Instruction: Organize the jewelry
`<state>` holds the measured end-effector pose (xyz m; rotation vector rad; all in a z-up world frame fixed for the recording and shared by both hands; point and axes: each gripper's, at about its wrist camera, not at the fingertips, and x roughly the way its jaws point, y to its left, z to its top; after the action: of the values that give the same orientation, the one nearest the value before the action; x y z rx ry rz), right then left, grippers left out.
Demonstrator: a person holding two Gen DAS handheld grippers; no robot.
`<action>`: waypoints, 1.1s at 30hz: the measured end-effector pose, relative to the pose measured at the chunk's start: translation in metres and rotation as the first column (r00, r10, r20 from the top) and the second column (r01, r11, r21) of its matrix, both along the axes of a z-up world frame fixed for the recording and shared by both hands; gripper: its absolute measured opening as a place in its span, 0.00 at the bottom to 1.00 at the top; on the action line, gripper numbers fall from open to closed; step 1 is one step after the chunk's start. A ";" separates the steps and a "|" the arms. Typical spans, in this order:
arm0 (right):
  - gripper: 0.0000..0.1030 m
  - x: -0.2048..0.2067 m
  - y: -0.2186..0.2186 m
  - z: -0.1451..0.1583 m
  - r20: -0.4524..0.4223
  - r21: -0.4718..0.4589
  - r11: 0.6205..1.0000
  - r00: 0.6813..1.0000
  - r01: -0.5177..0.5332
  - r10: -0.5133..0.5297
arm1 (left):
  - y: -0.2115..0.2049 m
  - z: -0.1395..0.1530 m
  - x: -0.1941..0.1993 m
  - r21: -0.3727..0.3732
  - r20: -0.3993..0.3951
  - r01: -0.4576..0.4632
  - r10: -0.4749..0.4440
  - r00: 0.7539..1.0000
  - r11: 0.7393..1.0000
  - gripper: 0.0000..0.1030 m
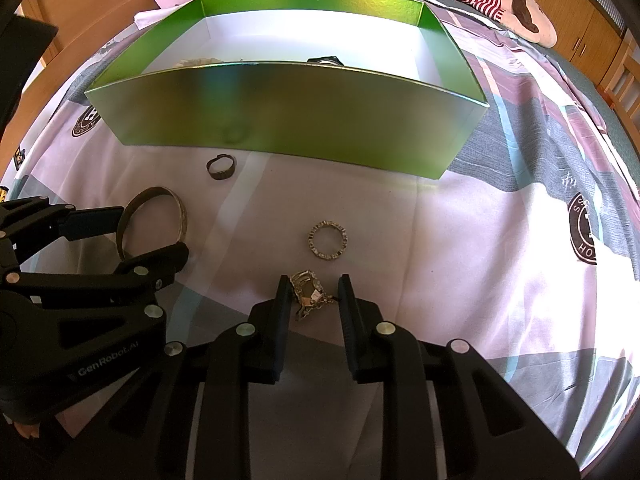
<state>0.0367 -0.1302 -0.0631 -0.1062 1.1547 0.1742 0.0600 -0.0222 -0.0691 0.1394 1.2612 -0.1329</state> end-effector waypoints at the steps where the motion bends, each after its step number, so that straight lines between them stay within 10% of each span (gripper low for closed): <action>1: 0.23 0.000 0.001 0.000 0.000 0.000 1.000 1.000 0.001 -0.001 | 0.000 0.000 0.000 0.000 0.000 0.000 0.000 1.000 1.000 0.58; 33: 0.24 0.001 0.002 0.000 0.002 -0.010 1.000 1.000 -0.003 0.003 | -0.003 0.001 0.002 0.007 0.002 0.001 -0.001 1.000 1.000 0.58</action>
<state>0.0375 -0.1279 -0.0630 -0.1169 1.1534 0.1709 0.0619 -0.0251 -0.0681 0.1459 1.2596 -0.1295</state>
